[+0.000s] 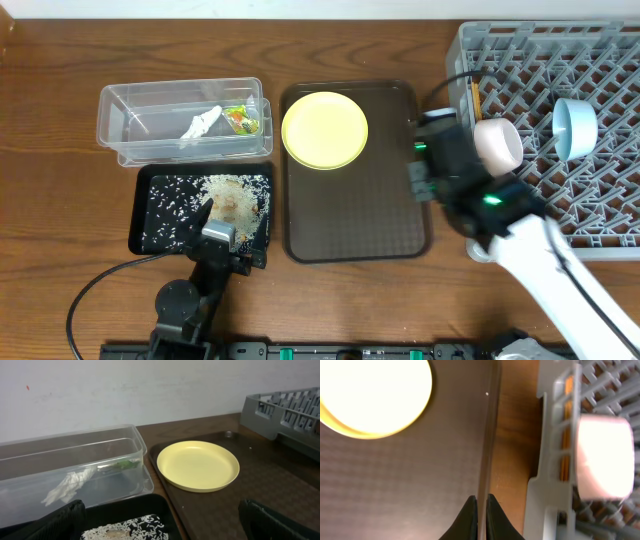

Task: Sort waste into correct bins and load items into the dishwasher rack

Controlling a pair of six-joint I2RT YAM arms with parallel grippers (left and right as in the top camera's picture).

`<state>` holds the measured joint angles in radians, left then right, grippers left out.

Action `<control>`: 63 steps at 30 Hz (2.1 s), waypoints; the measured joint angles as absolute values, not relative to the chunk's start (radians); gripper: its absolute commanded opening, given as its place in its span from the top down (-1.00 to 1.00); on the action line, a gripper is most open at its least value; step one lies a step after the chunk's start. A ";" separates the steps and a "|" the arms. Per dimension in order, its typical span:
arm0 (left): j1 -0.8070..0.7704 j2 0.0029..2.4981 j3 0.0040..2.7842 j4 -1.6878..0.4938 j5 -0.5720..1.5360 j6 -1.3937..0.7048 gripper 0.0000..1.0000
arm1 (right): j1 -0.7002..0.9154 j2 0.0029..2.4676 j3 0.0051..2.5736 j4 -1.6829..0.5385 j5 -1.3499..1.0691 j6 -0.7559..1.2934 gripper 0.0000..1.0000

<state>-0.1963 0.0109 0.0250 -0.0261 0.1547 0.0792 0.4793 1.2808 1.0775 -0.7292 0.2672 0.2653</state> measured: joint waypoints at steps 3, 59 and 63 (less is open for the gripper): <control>-0.196 0.011 0.025 -0.026 0.155 0.079 -0.99 | 0.347 1.190 1.098 -0.740 0.230 0.335 0.98; -0.196 0.011 0.025 -0.026 0.155 0.079 -0.99 | -0.353 1.370 1.114 -0.431 0.280 0.347 0.98; -0.196 0.011 0.025 -0.026 0.155 0.079 -0.99 | -0.359 1.452 1.114 -0.386 0.285 0.339 0.98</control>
